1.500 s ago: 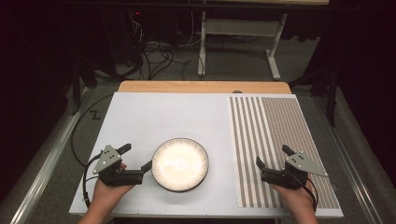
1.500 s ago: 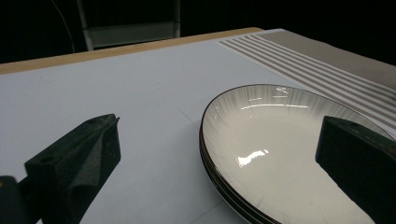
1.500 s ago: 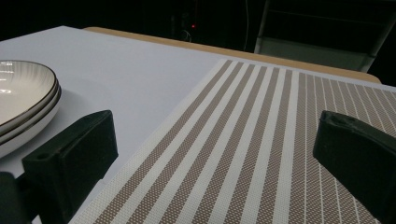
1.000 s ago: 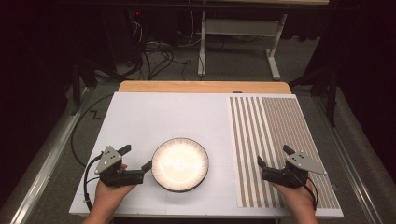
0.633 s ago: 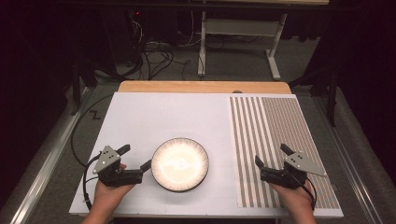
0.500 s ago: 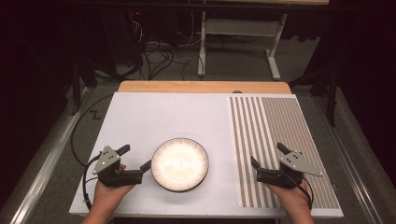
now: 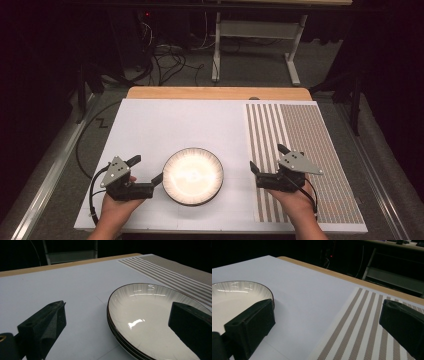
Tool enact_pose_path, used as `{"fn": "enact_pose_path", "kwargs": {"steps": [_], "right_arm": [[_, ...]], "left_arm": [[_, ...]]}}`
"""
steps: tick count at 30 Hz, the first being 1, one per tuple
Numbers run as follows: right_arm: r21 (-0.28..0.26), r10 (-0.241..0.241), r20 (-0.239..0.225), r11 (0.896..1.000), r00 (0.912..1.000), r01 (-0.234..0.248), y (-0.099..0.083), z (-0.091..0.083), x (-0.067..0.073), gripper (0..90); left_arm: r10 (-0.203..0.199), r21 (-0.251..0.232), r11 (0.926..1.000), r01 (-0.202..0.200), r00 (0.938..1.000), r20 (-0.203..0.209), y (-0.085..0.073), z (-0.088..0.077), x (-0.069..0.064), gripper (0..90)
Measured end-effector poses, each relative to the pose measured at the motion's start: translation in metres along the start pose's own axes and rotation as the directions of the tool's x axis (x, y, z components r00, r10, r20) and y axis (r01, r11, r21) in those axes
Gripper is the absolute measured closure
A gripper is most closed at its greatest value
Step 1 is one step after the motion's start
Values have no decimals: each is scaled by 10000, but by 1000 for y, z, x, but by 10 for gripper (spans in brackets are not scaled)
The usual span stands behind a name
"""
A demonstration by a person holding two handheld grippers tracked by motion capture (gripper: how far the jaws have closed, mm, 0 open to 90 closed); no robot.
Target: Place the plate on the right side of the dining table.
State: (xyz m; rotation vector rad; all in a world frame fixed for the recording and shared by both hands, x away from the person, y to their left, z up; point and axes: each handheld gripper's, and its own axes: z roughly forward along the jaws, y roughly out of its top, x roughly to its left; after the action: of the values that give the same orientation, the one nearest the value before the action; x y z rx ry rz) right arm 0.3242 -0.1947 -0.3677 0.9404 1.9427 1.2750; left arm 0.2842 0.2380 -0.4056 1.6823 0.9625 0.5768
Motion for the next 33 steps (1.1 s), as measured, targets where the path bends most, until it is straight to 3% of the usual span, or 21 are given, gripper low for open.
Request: {"fn": "enact_pose_path", "kwargs": {"steps": [16, 20, 23, 29, 30, 33], "right_arm": [[-3, -351, -861, 9994, 9957, 352, 28, 37, 20, 77], [-241, 40, -1371, 9997, 9906, -74, 25, 39, 26, 99], [-45, -103, -1539, 9999, 9880, 97, 22, 41, 31, 102], [249, -125, -1842, 9995, 9828, 173, 12, 43, 42, 202], [278, -115, -1897, 9995, 9818, 170, 10, 43, 43, 275], [206, -124, -2077, 9996, 9781, 171, 9, 42, 44, 348]], "left_arm": [[160, -146, 9998, -160, 9999, -31, 1, 0, -4, 20], [156, -188, 9997, -157, 9999, -39, 1, -1, -4, 20], [121, -253, 9996, -122, 9999, -49, 2, -1, -4, 20], [204, -303, 9993, -205, 9998, -19, 2, -2, -4, 20], [209, -315, 9993, -210, 9998, -25, 2, -2, -4, 20], [194, -408, 9990, -195, 9998, -46, 3, -4, -4, 20]]}}
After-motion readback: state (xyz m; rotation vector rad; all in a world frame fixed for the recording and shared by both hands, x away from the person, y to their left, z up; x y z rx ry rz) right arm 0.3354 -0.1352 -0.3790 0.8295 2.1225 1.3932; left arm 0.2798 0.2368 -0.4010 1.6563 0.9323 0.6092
